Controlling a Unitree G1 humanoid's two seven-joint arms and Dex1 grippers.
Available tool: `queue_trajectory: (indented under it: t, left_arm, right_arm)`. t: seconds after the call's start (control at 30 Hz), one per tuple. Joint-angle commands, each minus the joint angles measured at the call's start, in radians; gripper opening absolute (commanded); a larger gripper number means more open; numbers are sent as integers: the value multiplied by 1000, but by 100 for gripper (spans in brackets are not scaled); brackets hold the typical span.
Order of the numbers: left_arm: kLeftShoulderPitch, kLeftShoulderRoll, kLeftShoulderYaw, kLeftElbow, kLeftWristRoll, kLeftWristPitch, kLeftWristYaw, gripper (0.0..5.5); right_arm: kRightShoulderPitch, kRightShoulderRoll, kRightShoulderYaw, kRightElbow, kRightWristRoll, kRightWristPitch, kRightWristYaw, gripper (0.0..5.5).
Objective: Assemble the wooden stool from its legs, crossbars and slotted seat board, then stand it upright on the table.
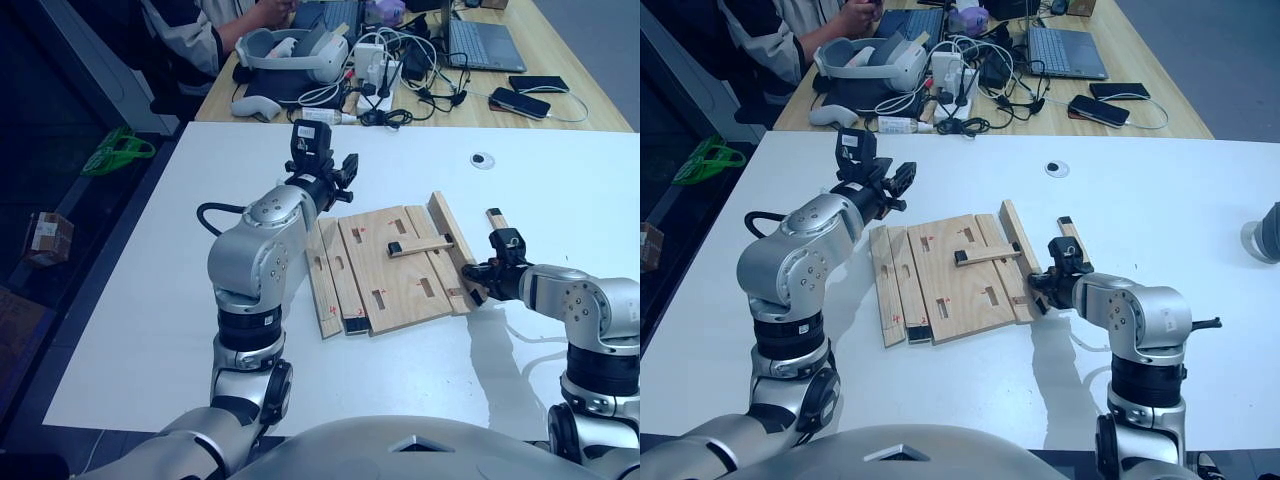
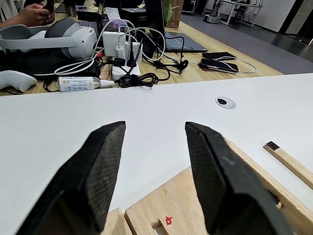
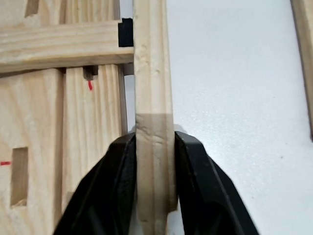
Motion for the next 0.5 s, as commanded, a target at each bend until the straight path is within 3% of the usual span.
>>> queue_trajectory:
  t: [0.03, 0.17, 0.3, 0.4, 0.5]
  left_arm:
    - [-8, -1, -2, -4, -2, 12, 1, 226]
    - [-15, 4, 4, 9, -2, 5, -3, 226]
    - [-22, 2, 60, 30, -10, -6, 6, 226]
    - [-56, 32, 150, 84, -25, -26, 4, 226]
    - [-125, 79, 317, 211, -75, -54, 2, 226]
  right_arm:
    - [0, -7, 5, 10, 8, -6, 26, 102]
    - [-53, 0, -13, 62, -42, -137, 4, 102]
    - [-162, 55, -113, 116, -34, -333, -4, 102]
    - [-215, 82, -160, 105, 32, -452, 60, 102]
    - [-207, 63, -152, 64, 96, -517, 158, 102]
